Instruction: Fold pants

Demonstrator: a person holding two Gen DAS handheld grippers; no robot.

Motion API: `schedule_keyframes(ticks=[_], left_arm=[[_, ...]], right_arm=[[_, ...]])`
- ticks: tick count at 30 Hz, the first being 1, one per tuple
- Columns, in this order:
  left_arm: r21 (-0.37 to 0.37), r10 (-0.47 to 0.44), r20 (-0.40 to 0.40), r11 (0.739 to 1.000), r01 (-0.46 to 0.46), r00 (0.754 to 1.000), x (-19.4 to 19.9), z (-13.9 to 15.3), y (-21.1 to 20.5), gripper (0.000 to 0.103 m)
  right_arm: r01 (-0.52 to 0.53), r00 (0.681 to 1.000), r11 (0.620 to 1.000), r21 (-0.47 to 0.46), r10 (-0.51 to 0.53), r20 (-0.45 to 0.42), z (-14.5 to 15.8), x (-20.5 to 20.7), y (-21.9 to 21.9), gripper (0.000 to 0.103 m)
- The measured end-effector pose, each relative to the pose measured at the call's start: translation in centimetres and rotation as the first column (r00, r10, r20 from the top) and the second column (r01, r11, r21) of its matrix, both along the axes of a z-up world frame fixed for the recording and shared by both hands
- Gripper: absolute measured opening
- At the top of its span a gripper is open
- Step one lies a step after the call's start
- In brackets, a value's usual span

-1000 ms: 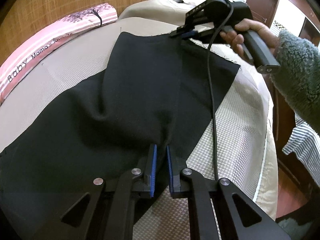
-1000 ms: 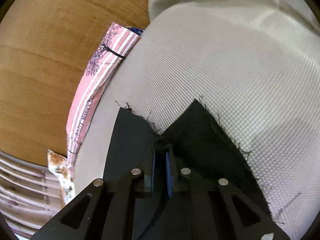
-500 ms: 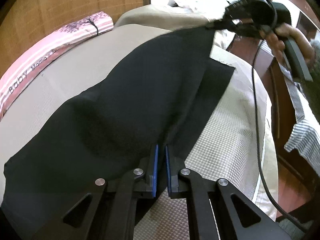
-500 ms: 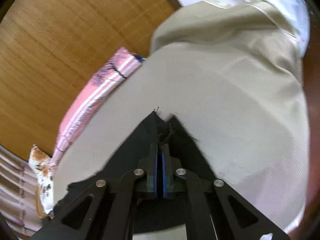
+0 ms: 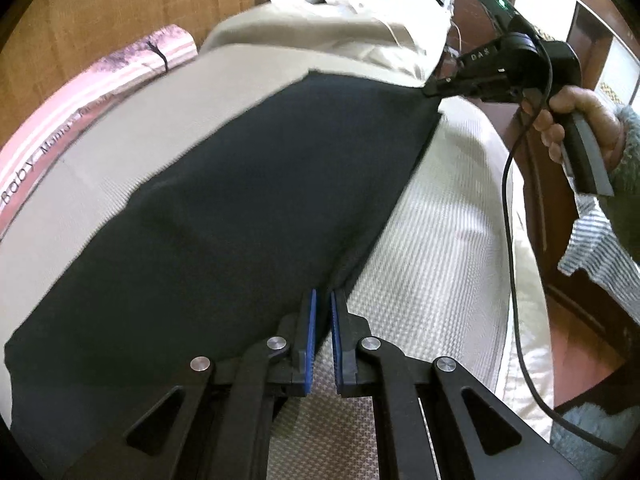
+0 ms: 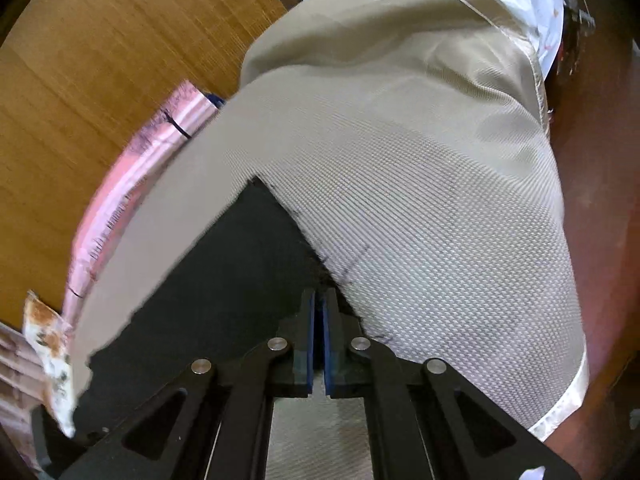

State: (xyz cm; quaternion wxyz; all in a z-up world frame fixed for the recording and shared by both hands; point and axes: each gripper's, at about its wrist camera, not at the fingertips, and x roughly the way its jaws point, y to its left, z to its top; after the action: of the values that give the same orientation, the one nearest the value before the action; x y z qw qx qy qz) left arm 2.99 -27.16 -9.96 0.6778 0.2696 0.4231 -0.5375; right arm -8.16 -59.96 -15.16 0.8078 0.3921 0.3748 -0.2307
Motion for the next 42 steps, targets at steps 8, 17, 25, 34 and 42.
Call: schedule_keyframes(ticks=[8,17,25,34,42], left_arm=[[-0.003,0.044,-0.079,0.999,-0.044,0.996,0.9,0.4,0.2,0.017],[-0.122,0.182,-0.1,0.974,-0.193,0.978,4.7,4.3,6.5,0.031],[-0.095,0.452,-0.086,0.883,-0.459,0.888,10.4,3.0,14.0,0.031],[-0.055,0.539,-0.047,0.839,-0.541,0.841,10.3,1.1,19.9,0.031],[-0.041,0.565,-0.09,0.82,-0.57,0.82,10.5,-0.5,22.2,0.031]], right_arm=[[0.007,0.998,0.999,0.032,-0.005,-0.07,-1.3,0.2,-0.5,0.031],[-0.226,0.974,0.97,-0.088,0.226,-0.009,5.5,4.6,2.5,0.031],[-0.675,0.736,0.736,-0.053,0.677,0.026,6.3,19.6,16.0,0.031],[-0.915,0.404,0.404,0.004,0.914,0.031,4.4,30.8,31.4,0.031],[-0.967,0.252,0.252,0.023,0.968,-0.004,2.2,35.8,39.6,0.031]])
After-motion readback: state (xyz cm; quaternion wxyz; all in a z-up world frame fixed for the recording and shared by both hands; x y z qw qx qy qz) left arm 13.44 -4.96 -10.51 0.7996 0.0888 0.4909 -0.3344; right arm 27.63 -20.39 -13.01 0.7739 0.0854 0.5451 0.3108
